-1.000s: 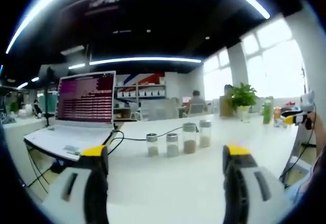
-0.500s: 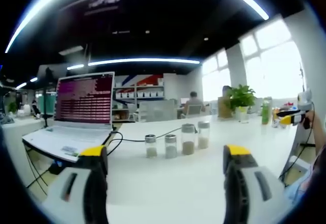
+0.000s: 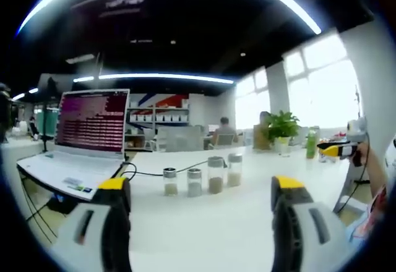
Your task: Rotate the seasoning bottle until the label or dispensing opening points toward the visible target arrow and the bottle remains upright within the marked orientation range
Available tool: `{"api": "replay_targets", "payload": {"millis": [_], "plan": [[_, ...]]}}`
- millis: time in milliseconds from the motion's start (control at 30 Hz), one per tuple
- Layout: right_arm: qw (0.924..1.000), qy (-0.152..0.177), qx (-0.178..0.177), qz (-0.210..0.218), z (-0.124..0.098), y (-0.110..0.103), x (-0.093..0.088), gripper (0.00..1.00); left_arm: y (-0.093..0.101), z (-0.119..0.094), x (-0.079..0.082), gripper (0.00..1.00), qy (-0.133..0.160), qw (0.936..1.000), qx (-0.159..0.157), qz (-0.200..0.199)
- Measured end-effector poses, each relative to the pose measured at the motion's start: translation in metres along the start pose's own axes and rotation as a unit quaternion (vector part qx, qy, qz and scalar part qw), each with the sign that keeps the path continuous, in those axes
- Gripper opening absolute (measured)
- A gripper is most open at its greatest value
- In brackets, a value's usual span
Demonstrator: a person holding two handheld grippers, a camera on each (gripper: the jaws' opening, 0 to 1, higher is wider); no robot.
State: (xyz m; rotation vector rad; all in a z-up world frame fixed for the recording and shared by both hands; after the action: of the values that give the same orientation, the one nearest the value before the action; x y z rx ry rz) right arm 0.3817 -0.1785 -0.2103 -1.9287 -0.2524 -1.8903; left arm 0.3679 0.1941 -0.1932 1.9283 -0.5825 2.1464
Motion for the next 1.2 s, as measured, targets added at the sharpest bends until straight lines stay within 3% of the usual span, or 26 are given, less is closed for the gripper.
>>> {"api": "replay_targets", "payload": {"millis": [100,200,367,467,667,800,1200], "plan": [[0.9998,0.008,-0.005,-0.019,0.009,-0.005,0.003,0.97,0.003,0.0,0.001,1.0,0.004,1.0,-0.005,-0.001],[0.9977,0.006,-0.018,-0.065,0.016,-0.006,0.002,0.97,0.004,0.0,0.003,1.0,0.009,0.9999,-0.01,-0.011],[0.9995,0.001,-0.002,-0.031,0.032,-0.016,-0.006,0.88,0.008,-0.001,0.002,1.0,0.004,0.9998,-0.016,-0.012],[0.9997,-0.001,-0.003,-0.026,0.039,-0.018,-0.009,0.87,0.013,-0.002,0.002,1.0,0.005,0.9992,-0.031,-0.026],[0.9998,0.018,0.008,-0.001,0.05,-0.022,-0.004,0.87,0.01,-0.002,0.005,1.0,0.012,0.9993,-0.03,-0.02],[0.9992,0.033,0.005,-0.02,0.057,-0.024,0.002,0.89,0.009,-0.002,0.005,1.0,0.012,0.9992,-0.032,-0.02],[0.9992,0.007,0.023,-0.033,0.08,-0.036,-0.003,0.94,0.013,0.0,0.001,1.0,0.003,0.9986,-0.052,-0.012]]}}
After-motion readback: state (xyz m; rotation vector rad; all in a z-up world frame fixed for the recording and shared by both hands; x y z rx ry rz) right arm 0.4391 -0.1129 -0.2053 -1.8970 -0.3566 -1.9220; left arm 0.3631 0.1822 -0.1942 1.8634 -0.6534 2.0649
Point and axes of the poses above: the point that each gripper's makers call its tool centre point, and the gripper's own axes: z roughly forward along the fingers, y roughly to its right, x roughly out of its top, the point moved 1 cm from there along -z, roughly backward along the fingers, and after that the axes turned 9 degrees about z, right-handed, at the moved point
